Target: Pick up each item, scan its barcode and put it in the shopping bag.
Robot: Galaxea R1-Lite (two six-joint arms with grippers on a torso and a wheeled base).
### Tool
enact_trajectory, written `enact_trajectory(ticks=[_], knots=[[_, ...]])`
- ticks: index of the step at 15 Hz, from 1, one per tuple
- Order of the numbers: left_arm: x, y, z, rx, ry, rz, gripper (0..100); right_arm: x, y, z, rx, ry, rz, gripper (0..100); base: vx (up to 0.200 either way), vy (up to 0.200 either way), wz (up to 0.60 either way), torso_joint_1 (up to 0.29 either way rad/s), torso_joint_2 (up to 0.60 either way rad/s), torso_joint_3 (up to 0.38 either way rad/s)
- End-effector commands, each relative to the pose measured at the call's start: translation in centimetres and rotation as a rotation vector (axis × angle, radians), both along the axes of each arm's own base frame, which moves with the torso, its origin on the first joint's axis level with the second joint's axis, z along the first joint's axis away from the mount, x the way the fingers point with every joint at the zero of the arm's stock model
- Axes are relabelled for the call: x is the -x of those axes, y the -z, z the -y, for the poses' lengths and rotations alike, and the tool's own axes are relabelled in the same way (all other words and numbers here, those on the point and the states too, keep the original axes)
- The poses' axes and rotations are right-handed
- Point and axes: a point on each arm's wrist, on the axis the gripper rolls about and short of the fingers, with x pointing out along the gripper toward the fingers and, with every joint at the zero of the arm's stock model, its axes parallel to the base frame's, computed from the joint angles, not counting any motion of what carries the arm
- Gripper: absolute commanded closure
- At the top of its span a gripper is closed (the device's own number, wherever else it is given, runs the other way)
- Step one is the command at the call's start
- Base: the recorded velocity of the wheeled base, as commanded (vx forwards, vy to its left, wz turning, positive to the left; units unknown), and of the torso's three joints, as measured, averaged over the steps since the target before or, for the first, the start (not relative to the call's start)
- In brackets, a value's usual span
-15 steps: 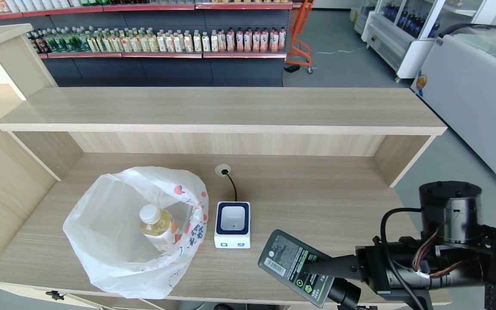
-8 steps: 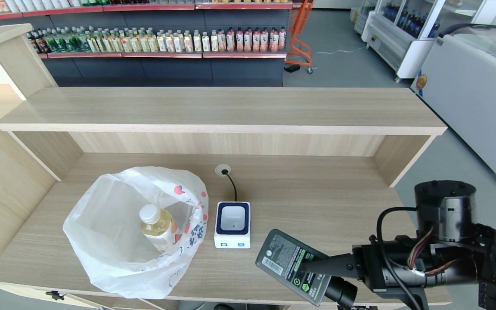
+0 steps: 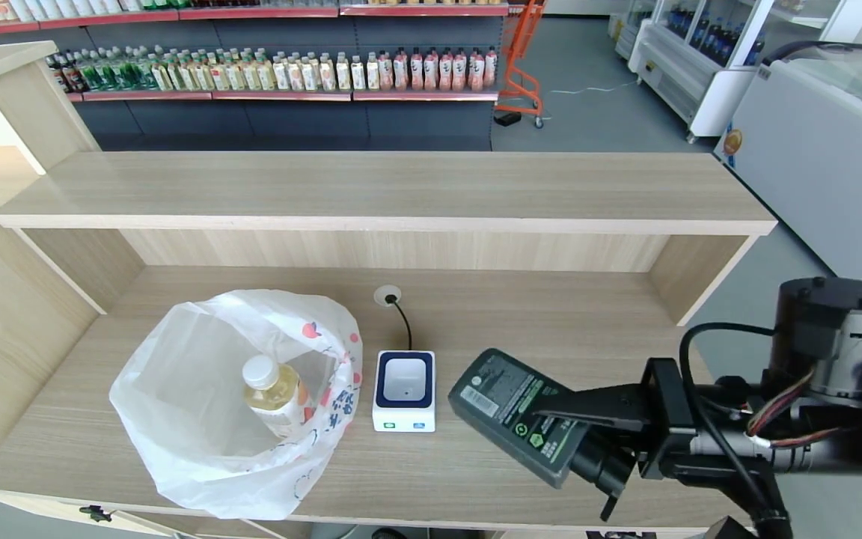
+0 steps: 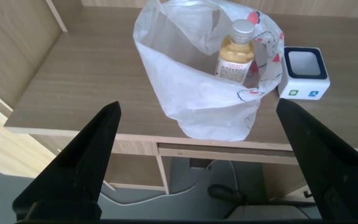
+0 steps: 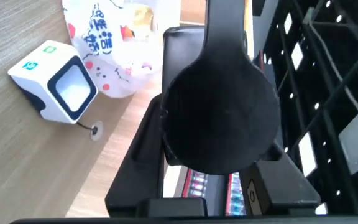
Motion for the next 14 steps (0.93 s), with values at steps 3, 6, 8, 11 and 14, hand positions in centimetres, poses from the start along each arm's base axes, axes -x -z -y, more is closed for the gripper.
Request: enact_trajectory(ticks=[3, 6, 8, 11, 14], knots=[[0.0, 0.0, 0.0, 0.0, 0.0, 0.0, 0, 4.2, -6.7, 5.5, -0.411, 0.605, -0.135, 100, 0.0, 0.0, 0.0, 0.0, 0.0, 0.0], [0.0, 0.0, 0.0, 0.0, -0.002, 0.0, 0, 3.8, -4.6, 9.6, -0.458, 0.703, -0.353, 100, 0.0, 0.0, 0.0, 0.0, 0.0, 0.0], [0.0, 0.0, 0.0, 0.0, -0.002, 0.0, 0, 4.1, -3.6, 10.4, -0.514, 0.73, -0.677, 100, 0.0, 0.0, 0.0, 0.0, 0.0, 0.0], [0.0, 0.0, 0.0, 0.0, -0.002, 0.0, 0, 4.4, -3.2, 9.8, -0.807, 0.74, -1.275, 100, 0.0, 0.0, 0.0, 0.0, 0.0, 0.0], [0.0, 0.0, 0.0, 0.0, 0.0, 0.0, 0, 3.3, -2.2, 9.5, -1.086, 0.786, -1.743, 100, 0.0, 0.0, 0.0, 0.0, 0.0, 0.0]])
